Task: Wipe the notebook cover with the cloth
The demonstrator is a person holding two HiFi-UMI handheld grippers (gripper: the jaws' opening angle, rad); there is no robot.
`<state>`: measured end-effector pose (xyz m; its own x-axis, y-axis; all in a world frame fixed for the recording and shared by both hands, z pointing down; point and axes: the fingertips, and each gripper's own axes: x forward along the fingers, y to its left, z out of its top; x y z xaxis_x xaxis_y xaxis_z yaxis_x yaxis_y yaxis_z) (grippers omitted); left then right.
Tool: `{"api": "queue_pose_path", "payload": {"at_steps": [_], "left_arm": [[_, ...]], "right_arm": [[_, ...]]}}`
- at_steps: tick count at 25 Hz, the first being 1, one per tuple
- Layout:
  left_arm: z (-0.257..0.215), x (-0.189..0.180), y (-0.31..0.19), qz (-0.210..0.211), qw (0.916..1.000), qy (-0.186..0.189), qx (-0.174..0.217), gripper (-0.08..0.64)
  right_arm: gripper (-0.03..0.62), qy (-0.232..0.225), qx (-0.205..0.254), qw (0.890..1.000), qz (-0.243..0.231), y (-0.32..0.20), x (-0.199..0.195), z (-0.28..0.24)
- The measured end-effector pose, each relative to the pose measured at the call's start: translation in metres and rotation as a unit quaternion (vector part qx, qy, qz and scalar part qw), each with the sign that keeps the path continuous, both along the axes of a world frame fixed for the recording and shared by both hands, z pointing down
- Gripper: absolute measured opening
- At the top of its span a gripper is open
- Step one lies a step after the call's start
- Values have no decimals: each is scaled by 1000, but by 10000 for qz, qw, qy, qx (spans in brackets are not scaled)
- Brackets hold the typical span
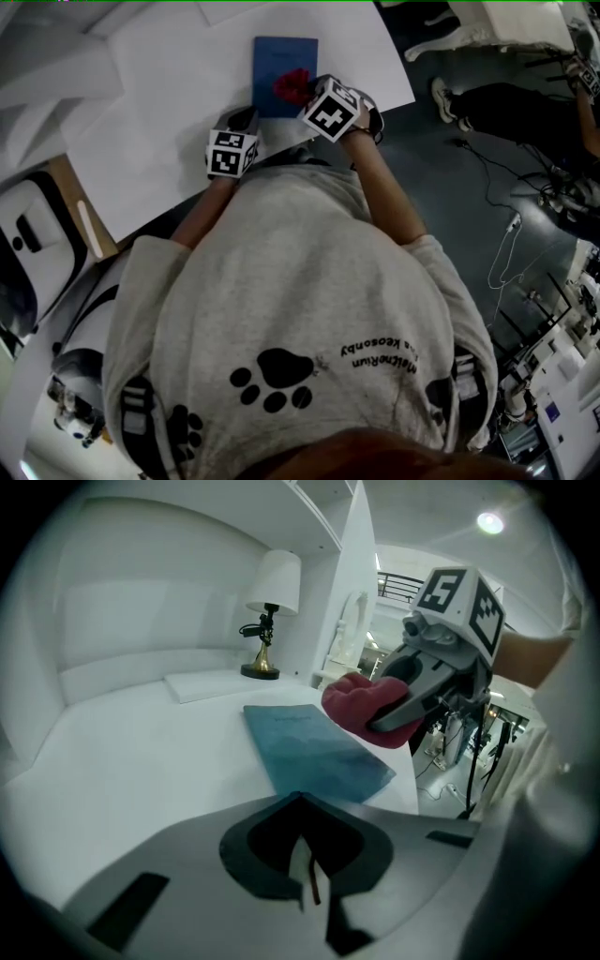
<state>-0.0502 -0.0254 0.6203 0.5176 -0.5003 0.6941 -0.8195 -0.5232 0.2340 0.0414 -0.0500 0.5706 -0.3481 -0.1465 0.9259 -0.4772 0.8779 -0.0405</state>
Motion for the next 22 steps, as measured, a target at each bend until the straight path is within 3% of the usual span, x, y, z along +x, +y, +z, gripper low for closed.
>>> {"api": "queue_pose_path", "payload": {"at_steps": [17, 22], "left_arm": [[1, -15, 20, 64, 10000, 18, -20, 12], [-7, -9, 10, 90, 10000, 3, 0, 12]], "right_arm": [[72, -27, -10, 9927, -1205, 19, -93, 14], [72, 92, -139, 9896, -1427, 14, -100, 19]]}}
